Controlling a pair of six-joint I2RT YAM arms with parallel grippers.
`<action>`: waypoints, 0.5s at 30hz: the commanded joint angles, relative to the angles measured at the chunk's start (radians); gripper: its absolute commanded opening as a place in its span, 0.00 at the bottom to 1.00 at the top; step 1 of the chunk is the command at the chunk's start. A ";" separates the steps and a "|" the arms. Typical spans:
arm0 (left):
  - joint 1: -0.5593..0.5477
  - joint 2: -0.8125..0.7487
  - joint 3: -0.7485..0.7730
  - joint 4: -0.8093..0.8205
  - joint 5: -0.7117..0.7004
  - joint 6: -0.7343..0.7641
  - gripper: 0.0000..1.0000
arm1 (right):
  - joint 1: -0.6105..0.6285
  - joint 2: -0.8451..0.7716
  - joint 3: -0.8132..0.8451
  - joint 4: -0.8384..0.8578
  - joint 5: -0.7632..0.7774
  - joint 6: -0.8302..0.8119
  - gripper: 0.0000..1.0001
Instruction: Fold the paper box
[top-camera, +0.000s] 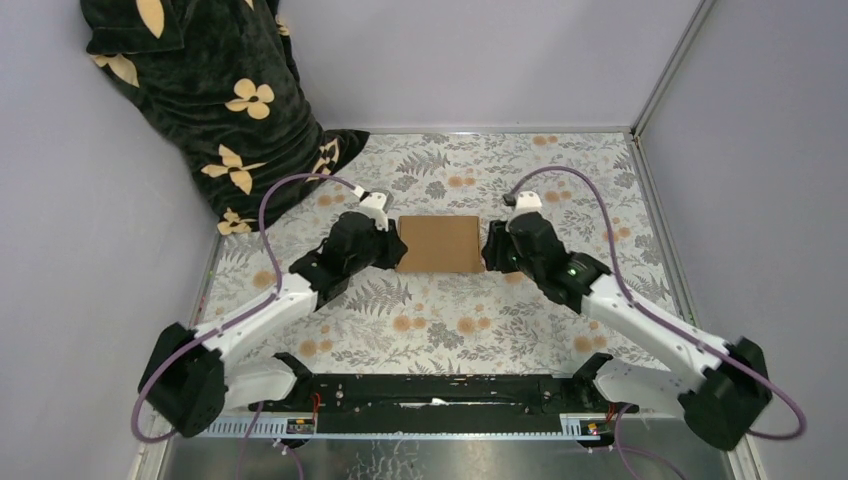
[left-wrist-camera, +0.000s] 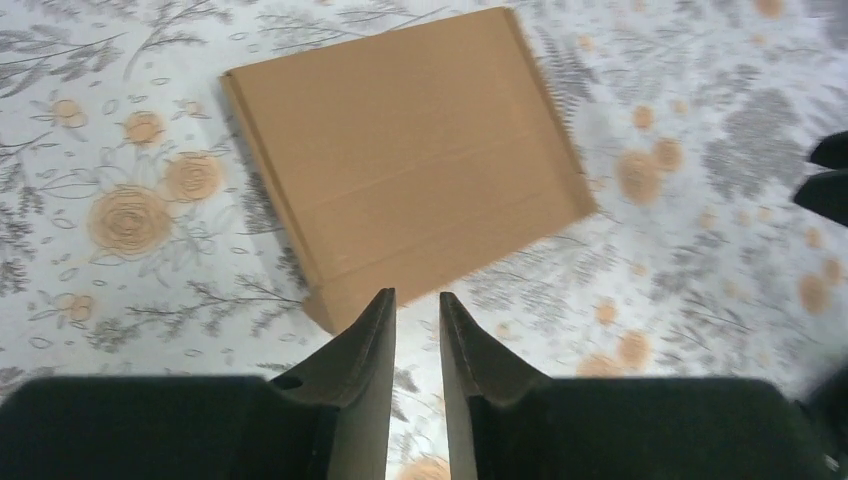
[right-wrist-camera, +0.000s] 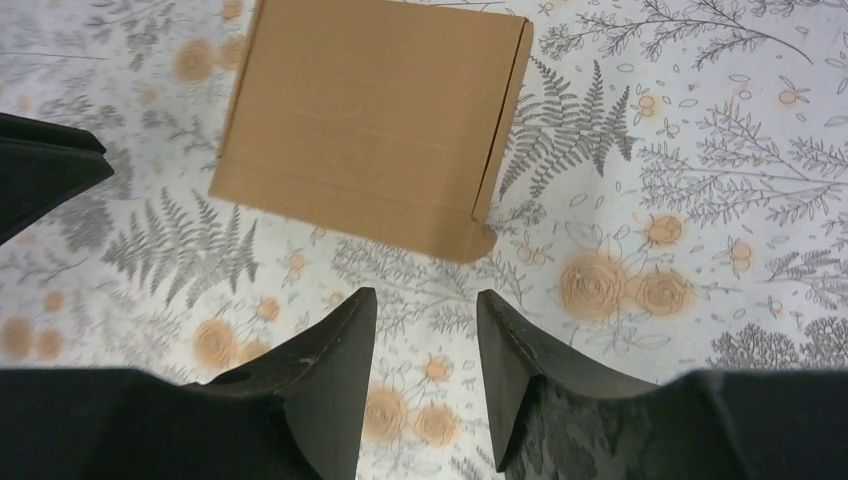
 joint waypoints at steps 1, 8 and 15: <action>-0.087 -0.150 -0.005 -0.097 0.029 -0.085 0.30 | -0.003 -0.195 -0.096 -0.093 -0.133 0.062 0.50; -0.254 -0.383 -0.107 -0.104 0.069 -0.295 0.40 | -0.003 -0.374 -0.245 -0.171 -0.303 0.163 0.72; -0.318 -0.580 -0.129 -0.281 0.152 -0.437 0.99 | -0.003 -0.408 -0.188 -0.242 -0.423 0.232 0.85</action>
